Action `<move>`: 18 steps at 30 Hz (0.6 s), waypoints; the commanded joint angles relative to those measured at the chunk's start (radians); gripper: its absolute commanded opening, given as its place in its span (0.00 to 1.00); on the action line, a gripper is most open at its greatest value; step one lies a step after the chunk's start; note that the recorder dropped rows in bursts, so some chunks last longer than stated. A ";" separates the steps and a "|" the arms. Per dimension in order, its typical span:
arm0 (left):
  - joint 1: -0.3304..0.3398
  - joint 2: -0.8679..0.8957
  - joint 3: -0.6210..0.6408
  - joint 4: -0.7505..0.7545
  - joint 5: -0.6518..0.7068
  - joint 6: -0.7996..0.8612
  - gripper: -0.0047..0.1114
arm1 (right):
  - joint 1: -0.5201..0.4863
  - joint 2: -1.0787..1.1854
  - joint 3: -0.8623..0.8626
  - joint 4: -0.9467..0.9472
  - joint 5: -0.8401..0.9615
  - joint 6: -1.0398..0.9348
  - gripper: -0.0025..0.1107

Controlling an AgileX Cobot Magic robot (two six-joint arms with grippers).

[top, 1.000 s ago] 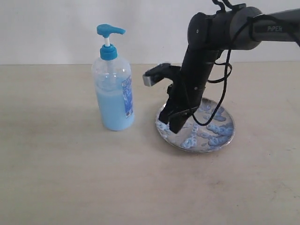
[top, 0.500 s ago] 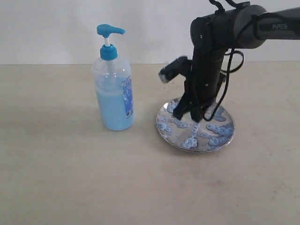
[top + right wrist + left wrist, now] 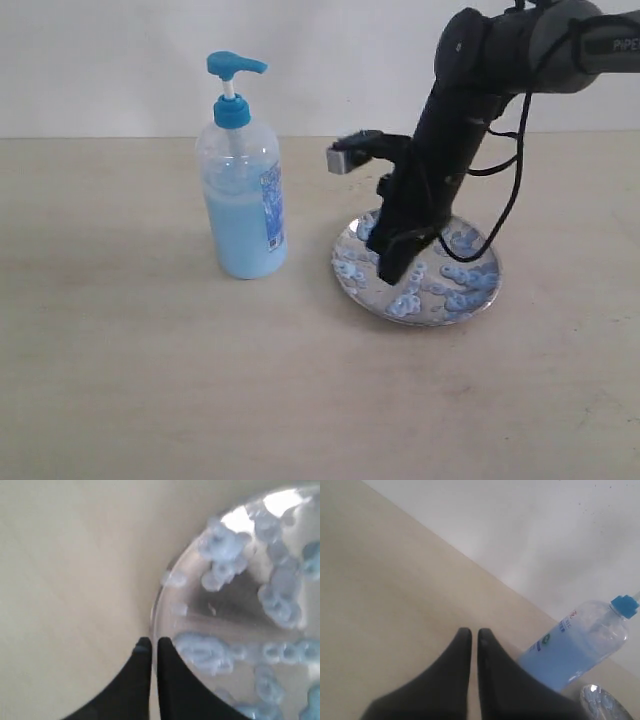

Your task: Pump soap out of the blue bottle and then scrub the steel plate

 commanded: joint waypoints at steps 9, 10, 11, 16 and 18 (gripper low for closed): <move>-0.006 -0.003 0.004 -0.005 -0.001 0.003 0.08 | 0.037 -0.006 -0.002 -0.347 0.025 0.234 0.02; -0.006 -0.003 0.004 -0.005 -0.001 0.003 0.08 | 0.032 -0.006 -0.004 -0.477 -0.011 0.401 0.02; -0.006 -0.003 0.004 -0.005 -0.001 0.003 0.08 | 0.032 -0.006 -0.004 -0.558 -0.148 0.569 0.02; -0.006 -0.003 0.004 -0.005 -0.001 0.003 0.08 | 0.032 -0.077 0.013 -0.317 -0.345 0.663 0.02; -0.006 -0.003 0.004 -0.005 -0.001 0.003 0.08 | 0.025 -0.301 0.175 -0.263 -0.563 0.616 0.02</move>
